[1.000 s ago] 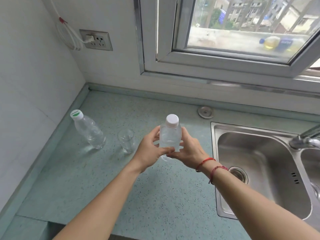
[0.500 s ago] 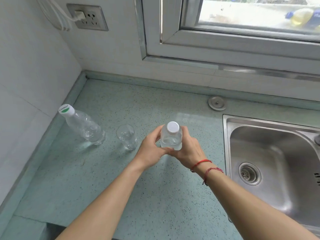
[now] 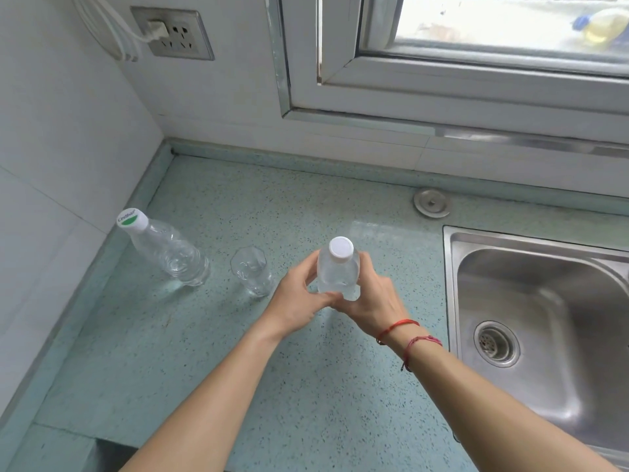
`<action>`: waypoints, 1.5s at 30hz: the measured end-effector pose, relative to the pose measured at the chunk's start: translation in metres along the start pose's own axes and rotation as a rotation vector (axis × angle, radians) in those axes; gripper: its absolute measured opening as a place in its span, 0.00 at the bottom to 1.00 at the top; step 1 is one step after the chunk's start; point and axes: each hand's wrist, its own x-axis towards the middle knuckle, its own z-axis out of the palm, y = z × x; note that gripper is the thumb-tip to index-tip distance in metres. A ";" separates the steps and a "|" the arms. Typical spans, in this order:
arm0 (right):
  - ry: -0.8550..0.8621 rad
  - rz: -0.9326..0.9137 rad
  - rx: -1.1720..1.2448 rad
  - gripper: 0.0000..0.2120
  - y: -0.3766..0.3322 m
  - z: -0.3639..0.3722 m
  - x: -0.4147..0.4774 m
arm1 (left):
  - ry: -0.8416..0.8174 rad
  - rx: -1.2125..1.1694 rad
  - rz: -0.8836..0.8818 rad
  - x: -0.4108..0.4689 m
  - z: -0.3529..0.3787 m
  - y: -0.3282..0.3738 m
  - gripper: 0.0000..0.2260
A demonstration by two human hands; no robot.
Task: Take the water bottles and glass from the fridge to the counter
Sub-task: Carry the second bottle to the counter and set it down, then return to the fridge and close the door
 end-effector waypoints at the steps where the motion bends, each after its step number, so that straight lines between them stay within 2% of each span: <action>1: -0.002 0.000 0.003 0.34 0.001 0.000 0.000 | 0.003 0.000 0.003 0.000 0.001 -0.002 0.31; 8: -0.037 -0.001 0.020 0.34 0.001 0.000 -0.002 | 0.022 -0.045 -0.017 -0.002 0.004 -0.010 0.32; 11: -0.092 0.025 -0.015 0.42 0.004 -0.004 -0.007 | 0.026 -0.042 -0.027 -0.008 0.003 -0.010 0.33; 14: -0.108 0.063 -0.069 0.48 0.007 -0.011 -0.014 | 0.035 -0.028 -0.038 -0.017 -0.002 -0.002 0.39; 16: -0.102 0.066 -0.090 0.48 0.005 -0.019 -0.020 | 0.065 0.024 -0.031 -0.024 -0.008 0.006 0.41; 20: -0.071 0.054 -0.136 0.46 -0.007 -0.042 -0.029 | 0.130 0.134 0.049 -0.035 -0.021 0.024 0.39; 27: 0.058 -0.014 -0.293 0.41 -0.044 -0.094 -0.050 | 0.279 0.352 0.236 -0.063 -0.040 0.072 0.38; 45: 0.512 -0.151 -0.622 0.35 -0.115 -0.266 -0.114 | 0.554 0.683 0.733 -0.110 -0.036 0.244 0.37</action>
